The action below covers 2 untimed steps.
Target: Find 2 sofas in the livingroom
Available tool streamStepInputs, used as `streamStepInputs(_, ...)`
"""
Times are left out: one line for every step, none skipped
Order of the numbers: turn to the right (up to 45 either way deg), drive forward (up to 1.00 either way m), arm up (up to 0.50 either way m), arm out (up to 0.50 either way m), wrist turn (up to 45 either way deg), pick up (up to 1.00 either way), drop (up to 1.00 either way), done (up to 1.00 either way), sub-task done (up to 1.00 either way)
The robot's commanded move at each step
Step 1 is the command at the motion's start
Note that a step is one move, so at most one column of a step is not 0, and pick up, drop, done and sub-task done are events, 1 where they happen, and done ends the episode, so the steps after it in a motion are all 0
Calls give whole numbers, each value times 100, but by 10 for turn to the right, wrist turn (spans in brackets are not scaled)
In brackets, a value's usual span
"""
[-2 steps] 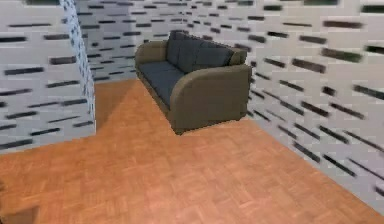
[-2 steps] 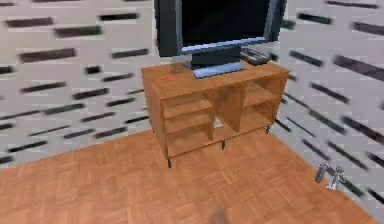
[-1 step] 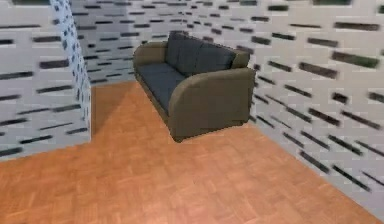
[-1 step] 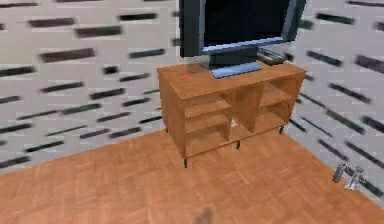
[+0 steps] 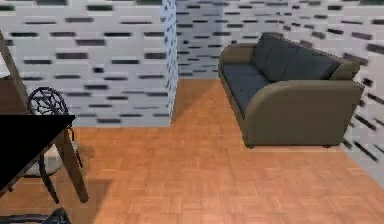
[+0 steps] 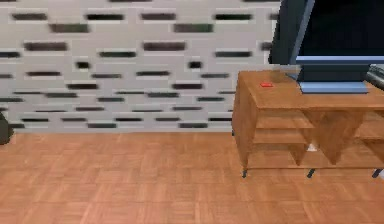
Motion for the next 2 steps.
streamStepInputs(0, 80, 0, 0, 0, 0, 0, 0, 0)
streamStepInputs(-90, 0, 0, 0, 0, 0, 0, 0, 0)
